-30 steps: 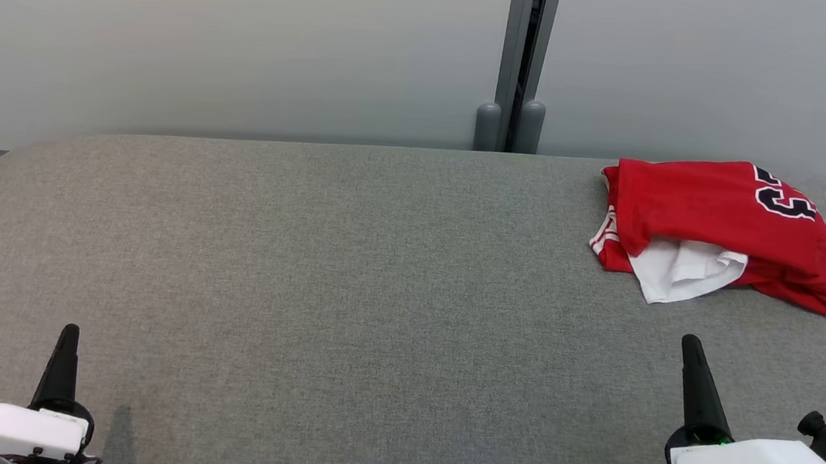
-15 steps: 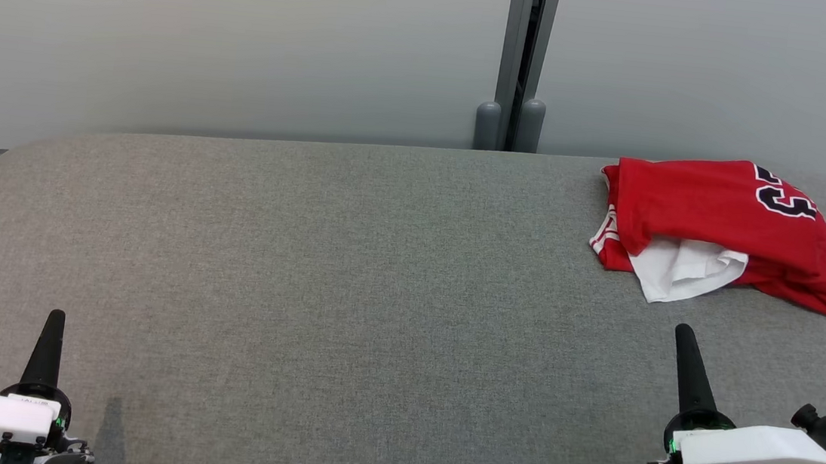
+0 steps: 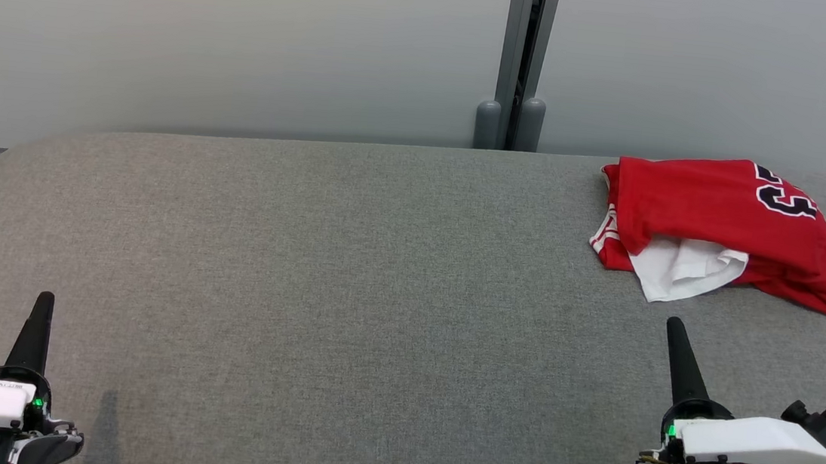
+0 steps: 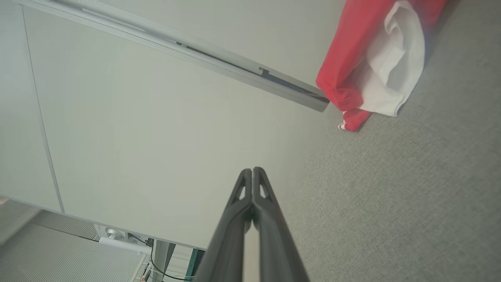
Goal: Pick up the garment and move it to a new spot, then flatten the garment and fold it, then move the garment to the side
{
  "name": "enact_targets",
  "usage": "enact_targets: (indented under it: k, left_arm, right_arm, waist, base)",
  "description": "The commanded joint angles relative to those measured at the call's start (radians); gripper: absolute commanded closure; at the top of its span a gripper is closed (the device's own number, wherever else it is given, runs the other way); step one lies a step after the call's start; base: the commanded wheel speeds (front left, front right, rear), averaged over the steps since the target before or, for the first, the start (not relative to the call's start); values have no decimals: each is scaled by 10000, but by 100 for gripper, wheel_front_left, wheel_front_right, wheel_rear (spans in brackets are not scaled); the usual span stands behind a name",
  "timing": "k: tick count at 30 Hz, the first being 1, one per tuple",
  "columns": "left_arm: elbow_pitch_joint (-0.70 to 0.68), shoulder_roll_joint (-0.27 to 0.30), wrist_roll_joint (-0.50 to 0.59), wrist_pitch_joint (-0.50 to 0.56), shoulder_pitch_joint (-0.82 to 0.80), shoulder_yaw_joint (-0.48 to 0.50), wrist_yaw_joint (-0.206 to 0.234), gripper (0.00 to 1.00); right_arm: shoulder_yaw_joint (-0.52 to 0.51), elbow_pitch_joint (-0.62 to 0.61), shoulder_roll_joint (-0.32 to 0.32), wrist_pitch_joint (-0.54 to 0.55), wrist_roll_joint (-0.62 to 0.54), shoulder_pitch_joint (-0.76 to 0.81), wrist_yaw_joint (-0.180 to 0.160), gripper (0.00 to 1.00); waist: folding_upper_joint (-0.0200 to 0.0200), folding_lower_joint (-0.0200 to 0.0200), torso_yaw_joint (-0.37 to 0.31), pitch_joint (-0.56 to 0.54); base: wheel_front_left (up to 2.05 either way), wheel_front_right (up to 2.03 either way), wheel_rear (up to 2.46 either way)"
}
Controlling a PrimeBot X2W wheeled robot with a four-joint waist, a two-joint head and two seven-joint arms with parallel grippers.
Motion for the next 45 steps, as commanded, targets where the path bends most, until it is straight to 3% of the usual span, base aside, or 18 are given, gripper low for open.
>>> enact_targets:
  k: [1,45]
  left_arm:
    - [-40,111,-272,109,-263,131,-14,100]
    - [235,185,-3017,1526,-916,1055,-21,100]
  right_arm:
    - [3,12,-11,65,303,-177,4,100]
    - [455,325,126,234,3291,-620,12,100]
  waist:
    - [0,0,0,3]
    - [0,0,-6,66]
  base:
    - [0,0,0]
    - [0,0,0]
